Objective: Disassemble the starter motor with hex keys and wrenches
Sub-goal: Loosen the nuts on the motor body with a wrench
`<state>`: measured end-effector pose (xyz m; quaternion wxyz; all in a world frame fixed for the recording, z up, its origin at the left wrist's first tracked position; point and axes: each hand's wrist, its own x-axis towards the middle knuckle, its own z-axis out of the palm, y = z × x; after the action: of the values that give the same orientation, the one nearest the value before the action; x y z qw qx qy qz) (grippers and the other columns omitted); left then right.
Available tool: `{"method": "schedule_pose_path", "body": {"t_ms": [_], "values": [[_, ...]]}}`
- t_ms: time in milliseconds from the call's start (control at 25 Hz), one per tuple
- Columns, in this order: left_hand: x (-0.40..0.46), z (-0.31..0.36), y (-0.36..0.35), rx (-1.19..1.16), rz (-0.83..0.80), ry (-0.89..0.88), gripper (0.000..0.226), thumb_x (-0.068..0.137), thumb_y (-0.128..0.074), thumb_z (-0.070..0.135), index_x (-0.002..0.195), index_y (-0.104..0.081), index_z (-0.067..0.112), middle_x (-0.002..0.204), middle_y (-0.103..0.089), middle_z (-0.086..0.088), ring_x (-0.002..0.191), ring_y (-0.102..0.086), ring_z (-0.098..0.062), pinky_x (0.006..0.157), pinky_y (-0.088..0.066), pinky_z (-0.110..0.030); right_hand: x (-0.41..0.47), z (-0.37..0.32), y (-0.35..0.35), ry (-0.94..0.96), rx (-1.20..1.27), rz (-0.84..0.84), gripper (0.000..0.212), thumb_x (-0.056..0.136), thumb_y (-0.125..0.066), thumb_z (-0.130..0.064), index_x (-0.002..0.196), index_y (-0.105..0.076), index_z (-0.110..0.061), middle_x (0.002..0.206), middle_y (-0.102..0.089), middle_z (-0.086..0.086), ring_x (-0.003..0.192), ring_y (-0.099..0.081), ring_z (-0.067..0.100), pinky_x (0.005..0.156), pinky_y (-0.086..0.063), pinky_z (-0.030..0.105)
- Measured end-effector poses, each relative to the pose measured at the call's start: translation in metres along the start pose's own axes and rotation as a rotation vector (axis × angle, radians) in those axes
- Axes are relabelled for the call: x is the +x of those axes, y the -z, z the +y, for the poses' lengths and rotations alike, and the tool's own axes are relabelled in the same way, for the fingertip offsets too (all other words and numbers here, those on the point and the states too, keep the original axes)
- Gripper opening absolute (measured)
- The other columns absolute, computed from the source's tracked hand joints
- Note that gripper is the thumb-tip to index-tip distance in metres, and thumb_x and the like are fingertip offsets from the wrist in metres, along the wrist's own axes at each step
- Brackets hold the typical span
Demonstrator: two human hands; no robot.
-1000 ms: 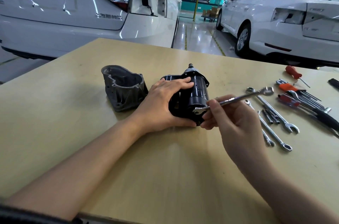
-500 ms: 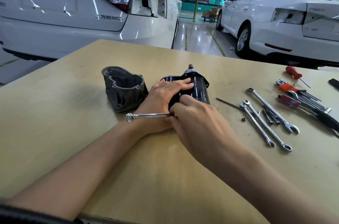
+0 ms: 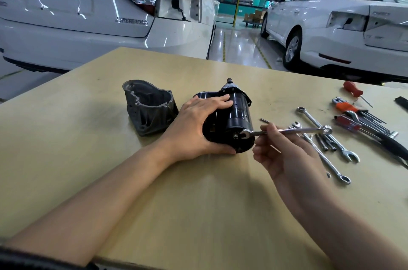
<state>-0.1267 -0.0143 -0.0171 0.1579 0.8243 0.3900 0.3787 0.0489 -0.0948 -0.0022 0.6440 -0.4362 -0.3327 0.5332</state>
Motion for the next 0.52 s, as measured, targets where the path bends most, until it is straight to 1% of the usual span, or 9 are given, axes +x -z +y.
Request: {"method": "schedule_pose_path", "body": {"t_ms": [80,160,280,400,520], "values": [[-0.0001,0.0006,0.0002,0.000,0.003,-0.008,0.087,0.055,-0.090,0.043,0.132,-0.054,0.024,0.145,-0.047,0.010,0.133,-0.039,-0.001,0.118,-0.019,-0.044,0.0016,0.0005,-0.0022,-0.048,0.058,0.007,0.015,0.092,-0.056,-0.013,0.086,-0.064,-0.002,0.061,-0.062,0.007,0.053,-0.060,0.014,0.050,-0.050,0.022],[-0.0004,0.0004,0.0003,0.002,0.008,-0.012,0.087,0.055,-0.091,0.042,0.132,-0.054,0.024,0.145,-0.047,0.009,0.133,-0.040,-0.002,0.117,-0.020,-0.045,0.0016,0.0004,-0.0036,-0.052,0.078,0.001,0.014,0.092,-0.056,-0.012,0.086,-0.064,-0.002,0.061,-0.063,0.008,0.053,-0.060,0.015,0.050,-0.050,0.022],[-0.0007,0.0005,0.0002,0.002,0.010,-0.016,0.087,0.055,-0.091,0.042,0.132,-0.054,0.023,0.145,-0.047,0.009,0.132,-0.040,-0.002,0.117,-0.021,-0.046,0.0004,0.0016,-0.0044,-0.054,0.089,-0.011,0.014,0.090,-0.058,-0.013,0.090,-0.063,0.000,0.062,-0.064,0.009,0.053,-0.062,0.016,0.051,-0.053,0.023],[-0.0006,0.0004,0.0003,0.005,0.014,-0.013,0.087,0.055,-0.091,0.041,0.132,-0.055,0.022,0.145,-0.048,0.008,0.131,-0.040,-0.001,0.117,-0.021,-0.046,0.0002,0.0032,-0.0037,-0.048,0.085,-0.021,0.018,0.086,-0.060,-0.015,0.094,-0.063,0.001,0.065,-0.066,0.010,0.057,-0.065,0.018,0.053,-0.054,0.024],[-0.0005,0.0010,-0.0001,0.010,0.010,-0.011,0.086,0.055,-0.091,0.041,0.131,-0.055,0.023,0.145,-0.047,0.009,0.132,-0.039,0.000,0.117,-0.020,-0.045,-0.0001,0.0040,-0.0015,-0.032,0.059,-0.023,0.024,0.080,-0.063,-0.019,0.094,-0.064,0.001,0.067,-0.068,0.011,0.060,-0.068,0.020,0.055,-0.055,0.024]]}}
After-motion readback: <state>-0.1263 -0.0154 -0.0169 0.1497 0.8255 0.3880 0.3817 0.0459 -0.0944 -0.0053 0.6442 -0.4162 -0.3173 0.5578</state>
